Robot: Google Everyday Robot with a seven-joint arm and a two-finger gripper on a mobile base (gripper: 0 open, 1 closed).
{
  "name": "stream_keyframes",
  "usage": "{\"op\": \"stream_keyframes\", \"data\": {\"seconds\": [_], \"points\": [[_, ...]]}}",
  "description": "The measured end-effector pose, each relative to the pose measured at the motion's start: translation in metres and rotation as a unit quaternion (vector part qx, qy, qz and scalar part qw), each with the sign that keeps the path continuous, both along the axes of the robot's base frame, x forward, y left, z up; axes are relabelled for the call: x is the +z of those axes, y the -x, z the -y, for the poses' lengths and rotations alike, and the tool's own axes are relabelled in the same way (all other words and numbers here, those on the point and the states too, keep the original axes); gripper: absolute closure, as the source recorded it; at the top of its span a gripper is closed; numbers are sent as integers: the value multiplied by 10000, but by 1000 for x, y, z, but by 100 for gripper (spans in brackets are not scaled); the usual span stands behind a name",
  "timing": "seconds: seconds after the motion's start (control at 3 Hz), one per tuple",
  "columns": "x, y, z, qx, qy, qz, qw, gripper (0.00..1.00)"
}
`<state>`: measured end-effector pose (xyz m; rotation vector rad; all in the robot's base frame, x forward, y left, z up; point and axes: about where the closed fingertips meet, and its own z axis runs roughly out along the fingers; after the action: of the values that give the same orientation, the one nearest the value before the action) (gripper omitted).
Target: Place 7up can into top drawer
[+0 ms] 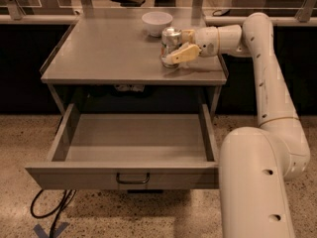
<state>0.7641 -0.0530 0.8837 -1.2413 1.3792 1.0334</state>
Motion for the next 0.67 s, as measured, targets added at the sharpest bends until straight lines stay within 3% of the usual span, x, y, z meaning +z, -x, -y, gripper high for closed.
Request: {"op": "stream_keyframes", "data": {"seconds": [0.67], "points": [[0,0,0,0,0,0,10000,65]]}}
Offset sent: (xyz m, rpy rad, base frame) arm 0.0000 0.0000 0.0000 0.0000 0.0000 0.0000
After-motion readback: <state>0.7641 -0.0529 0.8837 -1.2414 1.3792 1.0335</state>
